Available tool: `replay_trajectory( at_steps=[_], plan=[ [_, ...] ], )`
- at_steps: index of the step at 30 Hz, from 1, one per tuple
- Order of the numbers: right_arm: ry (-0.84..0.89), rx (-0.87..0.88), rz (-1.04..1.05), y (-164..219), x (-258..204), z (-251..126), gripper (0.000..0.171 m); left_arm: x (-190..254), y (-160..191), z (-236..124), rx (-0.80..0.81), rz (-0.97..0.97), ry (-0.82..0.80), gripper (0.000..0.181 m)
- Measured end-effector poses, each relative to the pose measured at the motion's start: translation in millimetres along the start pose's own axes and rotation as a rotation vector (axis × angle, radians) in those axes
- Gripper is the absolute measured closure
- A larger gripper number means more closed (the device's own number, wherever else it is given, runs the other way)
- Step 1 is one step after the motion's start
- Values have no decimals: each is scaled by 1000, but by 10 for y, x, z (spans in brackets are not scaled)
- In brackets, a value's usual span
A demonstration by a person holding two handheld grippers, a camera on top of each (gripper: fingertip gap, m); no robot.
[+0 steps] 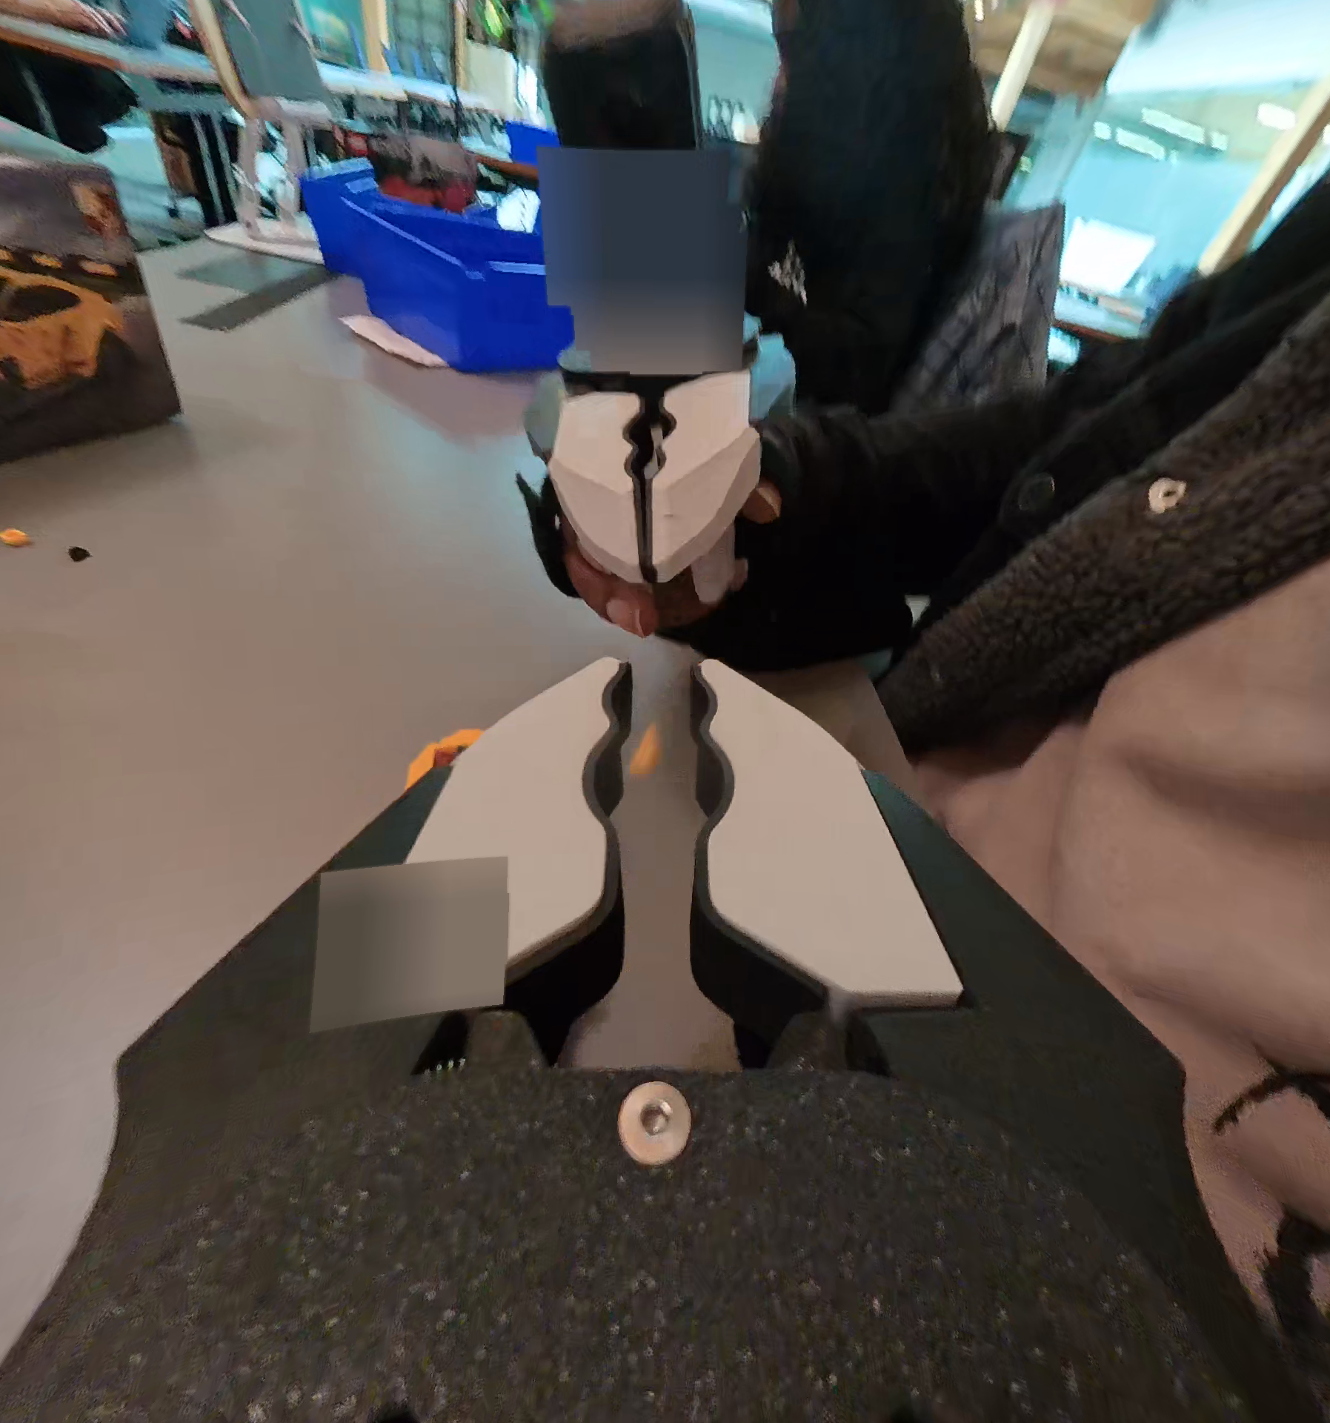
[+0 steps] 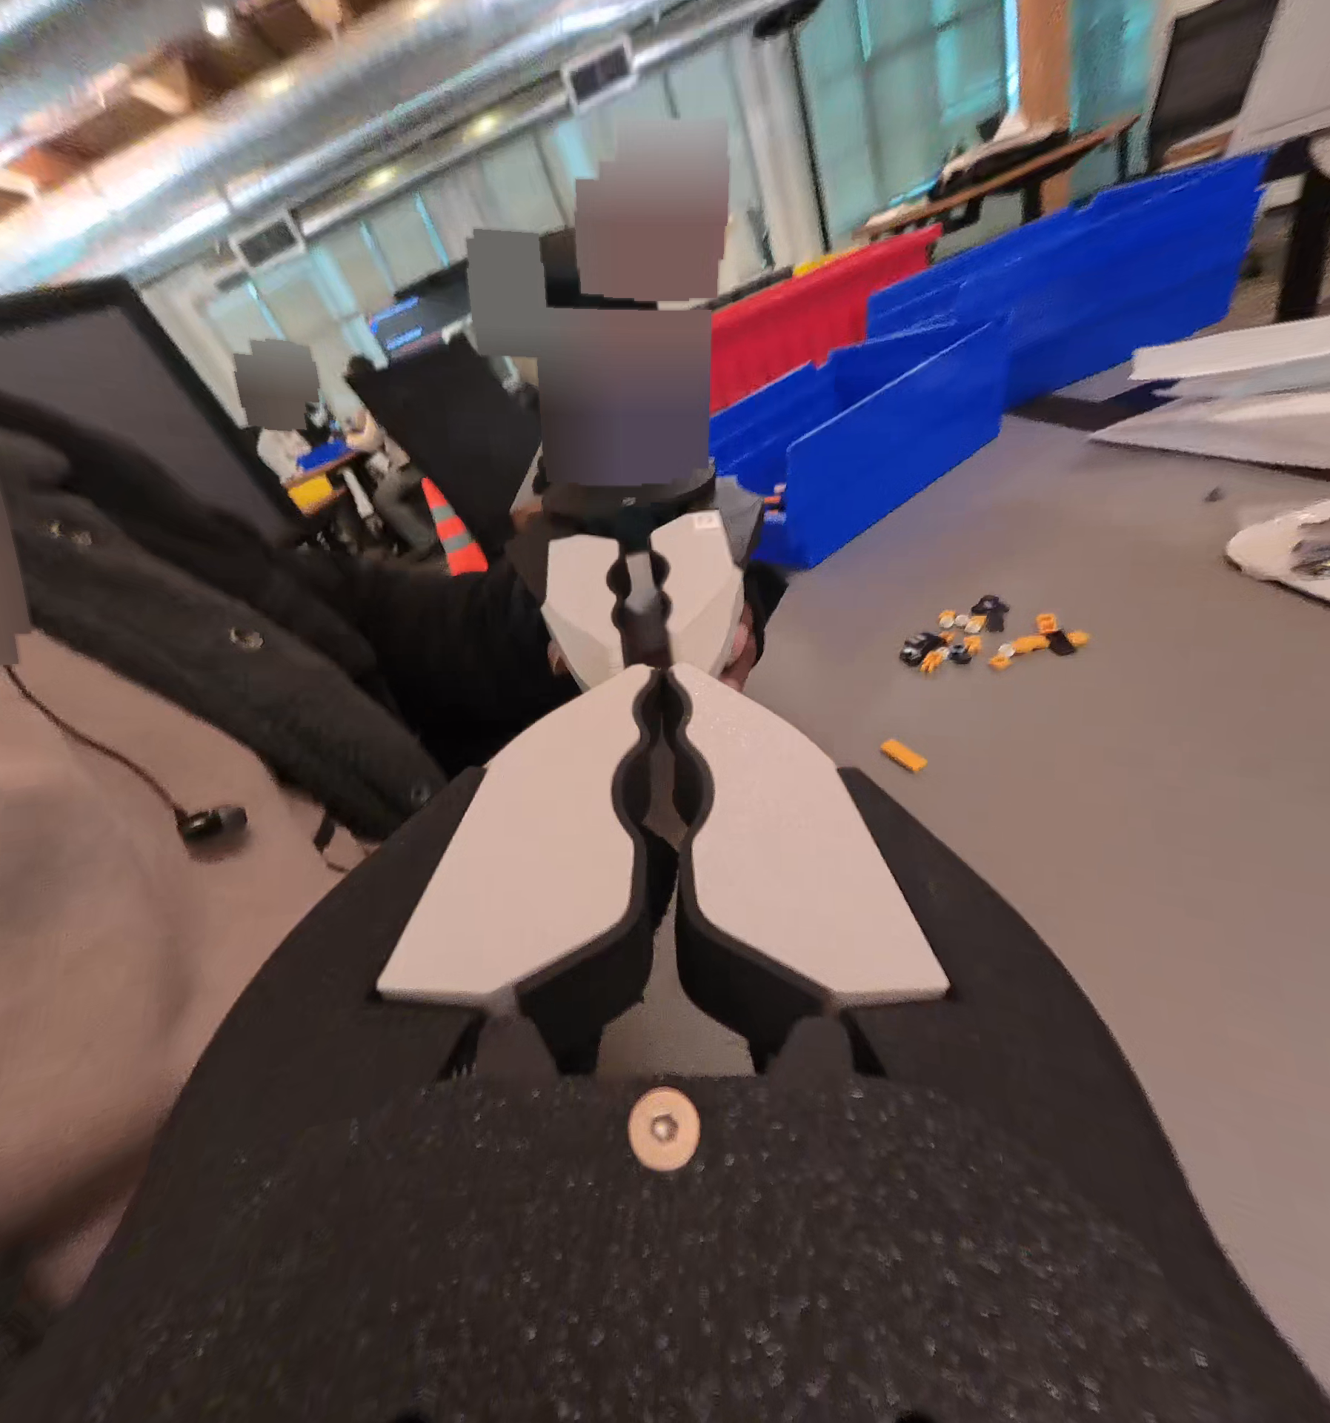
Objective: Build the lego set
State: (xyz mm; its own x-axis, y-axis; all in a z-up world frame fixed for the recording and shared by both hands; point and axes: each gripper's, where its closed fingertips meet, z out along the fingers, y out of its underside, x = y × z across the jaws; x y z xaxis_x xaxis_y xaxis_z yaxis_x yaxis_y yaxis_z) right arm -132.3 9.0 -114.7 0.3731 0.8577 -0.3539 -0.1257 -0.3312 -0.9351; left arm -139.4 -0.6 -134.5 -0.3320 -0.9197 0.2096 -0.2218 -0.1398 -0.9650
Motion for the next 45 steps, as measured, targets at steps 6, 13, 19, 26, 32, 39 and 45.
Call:
replay_trajectory(
  at_steps=[6,13,19,26,32,39,45],
  plan=[
    [83,-67,-71,80,94,0,171,-171,30,-49,-10,-17,-89,180],
    [101,-437,-259,543,-6,-161,170,-225,92,-79,-41,-15,-108,181],
    [-87,-848,-330,1289,-525,-558,161,-157,235,14,-106,18,-81,181],
    [-204,-1018,-425,1724,-979,-672,154,-104,467,151,-194,35,-50,179],
    [-217,-1053,-482,1884,-1047,-593,152,-42,561,207,-241,48,-31,177],
    [-192,-1068,-486,1972,-1024,-544,163,-15,560,210,-250,60,-27,177],
    [-162,-999,-446,1877,-985,-551,164,-51,588,196,-266,73,-42,176]
  ],
)
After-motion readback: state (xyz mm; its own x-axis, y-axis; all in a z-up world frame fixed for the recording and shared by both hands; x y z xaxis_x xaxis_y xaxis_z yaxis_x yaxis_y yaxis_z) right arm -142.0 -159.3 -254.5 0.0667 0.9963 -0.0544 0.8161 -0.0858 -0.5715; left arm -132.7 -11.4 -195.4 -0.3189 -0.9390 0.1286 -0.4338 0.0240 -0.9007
